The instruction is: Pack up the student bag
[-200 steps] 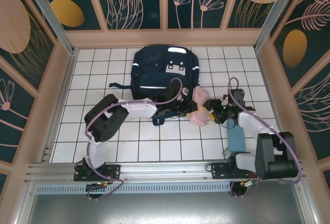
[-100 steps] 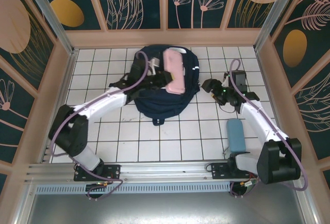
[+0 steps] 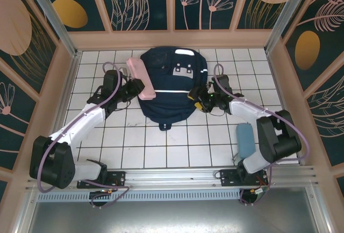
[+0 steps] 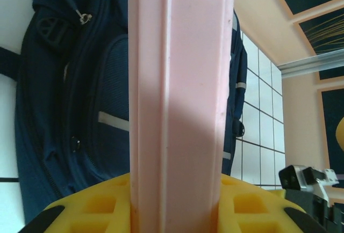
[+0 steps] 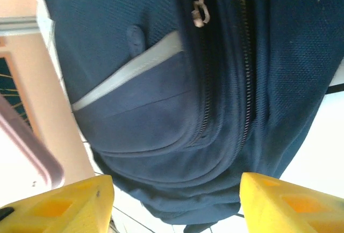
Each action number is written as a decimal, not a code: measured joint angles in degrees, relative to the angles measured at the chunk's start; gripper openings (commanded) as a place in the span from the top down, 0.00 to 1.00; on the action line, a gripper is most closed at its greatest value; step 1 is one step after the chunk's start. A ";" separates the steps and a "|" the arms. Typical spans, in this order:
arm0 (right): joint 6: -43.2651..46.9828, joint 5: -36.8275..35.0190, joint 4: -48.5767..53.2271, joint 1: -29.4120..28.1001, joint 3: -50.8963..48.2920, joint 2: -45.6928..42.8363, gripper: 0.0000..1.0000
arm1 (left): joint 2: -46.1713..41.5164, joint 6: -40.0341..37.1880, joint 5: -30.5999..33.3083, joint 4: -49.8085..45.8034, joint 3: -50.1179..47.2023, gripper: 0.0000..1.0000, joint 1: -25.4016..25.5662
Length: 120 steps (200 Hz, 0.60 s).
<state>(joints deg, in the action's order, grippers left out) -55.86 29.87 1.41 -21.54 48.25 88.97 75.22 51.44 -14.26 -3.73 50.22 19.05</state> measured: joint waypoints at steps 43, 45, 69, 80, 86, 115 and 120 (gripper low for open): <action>-0.39 0.00 -1.79 -0.55 3.52 5.84 0.54 | -0.72 -0.39 -0.02 -0.61 -0.48 0.94 -0.81; -0.42 0.00 -1.90 -0.55 3.65 5.97 0.55 | -0.74 -0.39 -0.02 -0.61 -0.48 0.94 -0.85; -0.22 -0.02 -2.29 -0.55 4.55 7.28 0.55 | -1.07 -0.42 -0.04 -0.61 -0.57 0.94 -1.16; -0.22 -0.07 -2.14 -0.55 4.72 7.43 0.55 | -1.09 -0.42 -0.04 -0.61 -0.66 0.94 -1.16; -0.22 -0.20 -1.99 -0.55 4.87 7.54 0.55 | -1.09 -0.42 -0.04 -0.59 -0.74 0.94 -1.16; -0.20 -0.20 -1.31 -0.55 6.25 9.33 0.63 | -1.09 -0.42 -0.09 -0.66 -1.22 0.94 -1.29; -0.33 -0.20 -1.16 -0.55 6.45 9.68 0.66 | -1.09 -0.42 -0.07 -0.66 -1.27 0.94 -1.33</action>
<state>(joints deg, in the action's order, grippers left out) -56.18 29.67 0.25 -22.09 54.70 98.65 74.13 51.03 -14.33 -4.38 48.95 17.72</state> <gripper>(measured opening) 0.402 0.292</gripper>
